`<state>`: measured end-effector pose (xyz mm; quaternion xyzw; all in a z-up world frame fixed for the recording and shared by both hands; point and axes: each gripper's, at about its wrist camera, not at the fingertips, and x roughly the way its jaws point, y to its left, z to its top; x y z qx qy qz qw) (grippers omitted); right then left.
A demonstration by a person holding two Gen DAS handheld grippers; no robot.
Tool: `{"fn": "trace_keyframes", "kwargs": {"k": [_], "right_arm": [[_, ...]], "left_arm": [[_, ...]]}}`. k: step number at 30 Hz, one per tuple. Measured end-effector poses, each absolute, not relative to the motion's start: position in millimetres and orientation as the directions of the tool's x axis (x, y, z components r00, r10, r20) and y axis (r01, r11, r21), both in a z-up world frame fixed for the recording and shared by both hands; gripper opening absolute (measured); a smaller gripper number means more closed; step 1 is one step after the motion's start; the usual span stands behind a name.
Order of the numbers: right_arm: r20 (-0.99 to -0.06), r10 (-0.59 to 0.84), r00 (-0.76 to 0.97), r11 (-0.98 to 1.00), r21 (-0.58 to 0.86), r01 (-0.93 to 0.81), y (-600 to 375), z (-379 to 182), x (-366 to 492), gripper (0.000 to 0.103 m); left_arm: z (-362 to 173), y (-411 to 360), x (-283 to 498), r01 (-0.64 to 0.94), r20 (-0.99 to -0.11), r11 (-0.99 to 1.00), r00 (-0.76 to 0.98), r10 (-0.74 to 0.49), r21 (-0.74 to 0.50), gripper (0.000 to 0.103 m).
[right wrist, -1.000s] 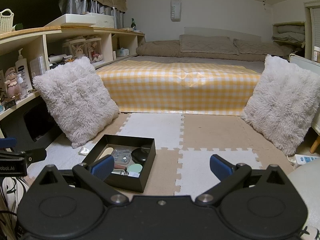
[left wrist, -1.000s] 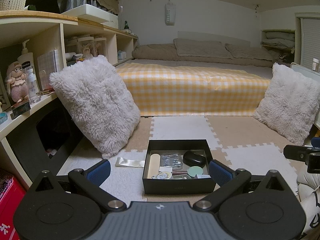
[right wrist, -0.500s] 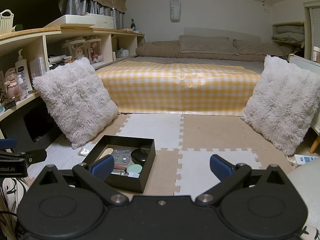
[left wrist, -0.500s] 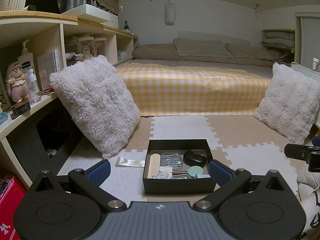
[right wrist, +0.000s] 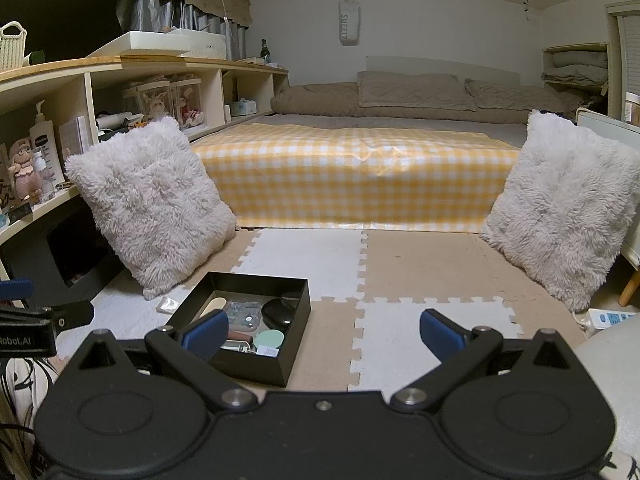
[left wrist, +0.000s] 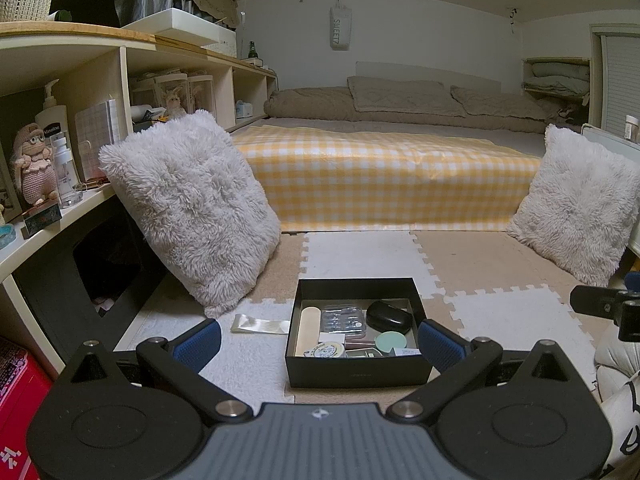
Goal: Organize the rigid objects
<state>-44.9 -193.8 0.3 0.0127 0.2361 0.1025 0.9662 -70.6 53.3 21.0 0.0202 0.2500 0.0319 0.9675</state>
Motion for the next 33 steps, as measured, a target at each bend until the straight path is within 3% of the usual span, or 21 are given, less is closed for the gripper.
{"fn": "trace_keyframes", "kwargs": {"k": [33], "right_arm": [[-0.452, 0.202, 0.869, 0.979, 0.076, -0.188, -194.9, 3.5, -43.8, 0.103]], "left_arm": [[16.6, 57.7, -71.7, -0.061, -0.486, 0.997, 0.870, 0.080, 0.055, 0.103]]}}
